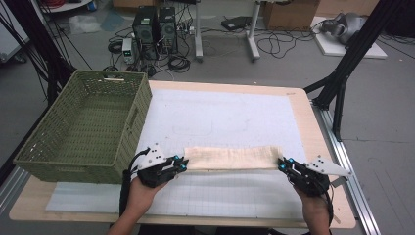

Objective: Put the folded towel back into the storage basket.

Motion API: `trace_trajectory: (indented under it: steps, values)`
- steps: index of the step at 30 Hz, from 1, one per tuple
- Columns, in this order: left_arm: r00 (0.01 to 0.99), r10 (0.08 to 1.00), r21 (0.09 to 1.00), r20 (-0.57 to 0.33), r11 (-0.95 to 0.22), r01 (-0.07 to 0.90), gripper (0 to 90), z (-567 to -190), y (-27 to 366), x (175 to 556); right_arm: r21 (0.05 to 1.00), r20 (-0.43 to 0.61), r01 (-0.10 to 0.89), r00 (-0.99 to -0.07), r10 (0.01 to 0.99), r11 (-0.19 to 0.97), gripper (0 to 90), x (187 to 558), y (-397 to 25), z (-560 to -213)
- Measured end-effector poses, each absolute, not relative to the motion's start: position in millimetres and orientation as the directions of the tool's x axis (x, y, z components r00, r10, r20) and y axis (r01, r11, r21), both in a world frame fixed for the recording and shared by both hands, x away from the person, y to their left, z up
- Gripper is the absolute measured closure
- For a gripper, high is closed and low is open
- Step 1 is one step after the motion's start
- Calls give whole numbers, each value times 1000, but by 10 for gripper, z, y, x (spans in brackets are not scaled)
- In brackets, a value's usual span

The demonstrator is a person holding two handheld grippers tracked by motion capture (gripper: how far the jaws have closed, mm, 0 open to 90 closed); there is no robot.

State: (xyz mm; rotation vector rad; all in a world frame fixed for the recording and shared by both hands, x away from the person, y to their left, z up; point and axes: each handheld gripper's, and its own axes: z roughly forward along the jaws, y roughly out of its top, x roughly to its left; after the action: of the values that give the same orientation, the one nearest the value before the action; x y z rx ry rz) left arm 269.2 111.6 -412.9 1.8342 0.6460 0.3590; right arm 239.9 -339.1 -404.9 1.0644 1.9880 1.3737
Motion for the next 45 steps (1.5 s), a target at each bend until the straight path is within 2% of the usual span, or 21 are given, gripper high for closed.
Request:
trace_trajectory:
  steps: [11,26,45]
  values:
    - [817,575,954,-37,-223,200,828,-4096,1154,2634,945,44,288,-579,814,154,838,2394,-3407,-3981]
    - [833,552,987,-24,-118,106,828,-4033,1272,2571,965,43,232,-591,805,119,838,2478,-3387,-3808]
    - [795,607,989,-17,-105,102,830,-3847,1490,2364,965,13,206,-656,755,163,838,2910,-3119,-3581]
